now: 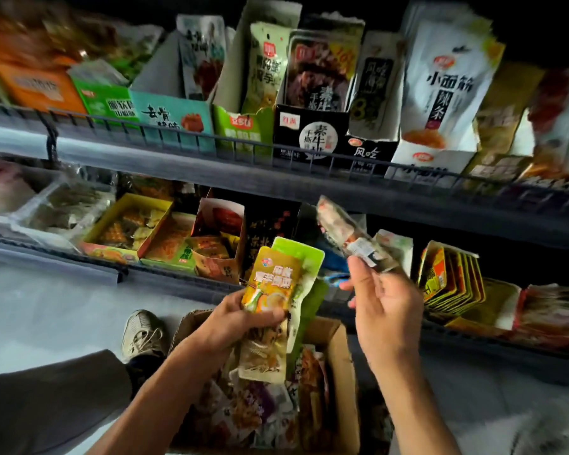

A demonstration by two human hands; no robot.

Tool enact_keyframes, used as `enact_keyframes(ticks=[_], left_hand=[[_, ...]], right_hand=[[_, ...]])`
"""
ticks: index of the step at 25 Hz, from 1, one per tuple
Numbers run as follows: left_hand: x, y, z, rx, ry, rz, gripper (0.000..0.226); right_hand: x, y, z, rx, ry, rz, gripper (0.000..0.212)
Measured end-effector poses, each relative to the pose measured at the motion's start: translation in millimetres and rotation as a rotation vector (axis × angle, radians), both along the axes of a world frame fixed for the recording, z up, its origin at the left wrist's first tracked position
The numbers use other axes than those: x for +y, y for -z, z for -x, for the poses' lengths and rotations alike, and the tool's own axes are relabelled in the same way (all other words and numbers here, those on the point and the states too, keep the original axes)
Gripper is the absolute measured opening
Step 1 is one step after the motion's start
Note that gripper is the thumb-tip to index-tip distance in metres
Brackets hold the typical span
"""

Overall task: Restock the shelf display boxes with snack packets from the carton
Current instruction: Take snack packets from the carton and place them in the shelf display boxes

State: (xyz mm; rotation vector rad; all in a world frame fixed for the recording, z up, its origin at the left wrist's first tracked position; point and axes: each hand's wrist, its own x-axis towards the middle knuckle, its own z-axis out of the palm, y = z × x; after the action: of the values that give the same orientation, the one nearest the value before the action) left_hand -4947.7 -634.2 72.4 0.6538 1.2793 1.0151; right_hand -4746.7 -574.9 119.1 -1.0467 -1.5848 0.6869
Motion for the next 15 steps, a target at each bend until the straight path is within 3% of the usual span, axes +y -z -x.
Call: enact_keyframes(ticks=[2,4,6,8,10,12,15], left_hand=[[14.3,-35.4,-10.9,-0.086,-0.109,-0.077,0.039],[27.0,-73.0,-13.5,-0.117,-0.177,-0.165,0.033],[35.6,-105.3,-8.0,-0.119,-0.215,-0.221,0.022],[42.6,-128.5,-1.1,-0.105,-0.236,-0.252,0.017],[50.0,-146.9,5.3,-0.119,-0.247,-0.269,0.022],[57.2,-160.4,13.2,-0.127,-0.244,-0.281,0.028],[65.5,-164.9,25.4,-0.126,-0.261,-0.267,0.037]], right_hand=[[5.8,-15.9,2.6,-0.107,-0.184,-0.072,0.031],[12.5,-44.5,6.4,0.068,-0.347,0.102,0.044],[22.9,-73.1,8.6,0.200,-0.393,0.177,0.039],[39.1,-97.0,16.6,0.102,-0.336,0.122,0.026],[60.6,-122.2,27.5,0.044,-0.317,0.116,0.026],[84.0,-150.7,39.3,0.092,-0.248,0.153,0.030],[128.8,-187.0,53.2,0.238,0.037,0.055,0.036]])
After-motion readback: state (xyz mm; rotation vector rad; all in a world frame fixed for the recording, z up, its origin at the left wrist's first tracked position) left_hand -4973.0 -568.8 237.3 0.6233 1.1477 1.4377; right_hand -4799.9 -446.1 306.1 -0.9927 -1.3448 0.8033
